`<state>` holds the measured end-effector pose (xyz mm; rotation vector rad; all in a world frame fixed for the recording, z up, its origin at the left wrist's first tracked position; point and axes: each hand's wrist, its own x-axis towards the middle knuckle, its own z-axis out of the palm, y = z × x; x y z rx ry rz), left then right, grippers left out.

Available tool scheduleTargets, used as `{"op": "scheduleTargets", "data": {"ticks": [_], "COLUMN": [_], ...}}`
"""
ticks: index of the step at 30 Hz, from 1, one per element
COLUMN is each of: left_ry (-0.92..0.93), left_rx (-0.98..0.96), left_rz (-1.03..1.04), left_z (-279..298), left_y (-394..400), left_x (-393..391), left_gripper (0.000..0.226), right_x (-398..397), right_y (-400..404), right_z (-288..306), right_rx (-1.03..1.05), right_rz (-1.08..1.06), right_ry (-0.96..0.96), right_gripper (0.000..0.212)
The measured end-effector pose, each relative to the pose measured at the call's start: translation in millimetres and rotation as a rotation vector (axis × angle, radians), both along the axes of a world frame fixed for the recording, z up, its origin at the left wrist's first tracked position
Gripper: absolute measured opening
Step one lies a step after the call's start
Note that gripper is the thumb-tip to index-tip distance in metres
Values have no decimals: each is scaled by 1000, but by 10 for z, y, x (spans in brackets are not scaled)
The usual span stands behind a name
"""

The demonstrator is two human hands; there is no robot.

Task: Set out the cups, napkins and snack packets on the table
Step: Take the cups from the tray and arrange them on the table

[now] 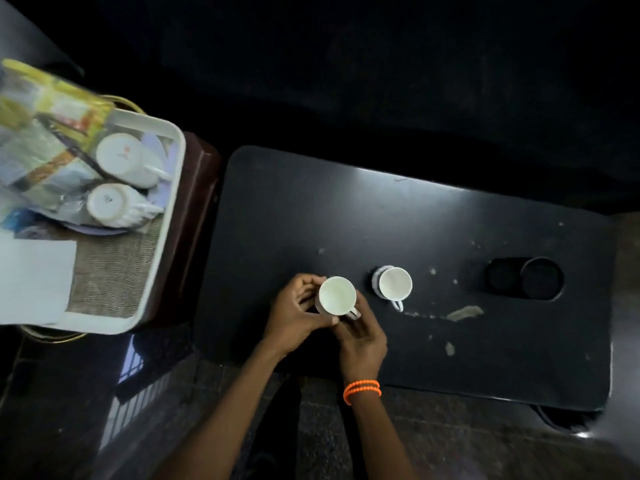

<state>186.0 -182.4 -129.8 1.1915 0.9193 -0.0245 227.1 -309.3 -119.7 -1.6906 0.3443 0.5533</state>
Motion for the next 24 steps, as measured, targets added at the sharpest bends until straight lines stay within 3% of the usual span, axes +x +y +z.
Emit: {"op": "scheduleTargets", "data": {"ticks": [10, 17, 21, 24], "left_ry": [40, 65, 91, 98], "left_rx": [204, 319, 306, 261], "left_rz": [-66, -64, -119, -92], "left_z": [-83, -125, -101, 35], "left_y": [-415, -628, -642, -472], "left_x": [324, 410, 384, 378], "left_gripper": [68, 67, 76, 77], "right_x": [151, 161, 17, -122], "right_y": [-247, -356, -303, -106], "right_z": [-145, -251, -178, -47], "right_rx": [-39, -153, -337, -294], "right_rz": [-298, -330, -252, -40], "right_ry": [87, 193, 286, 273], "right_gripper": [65, 51, 30, 28]}}
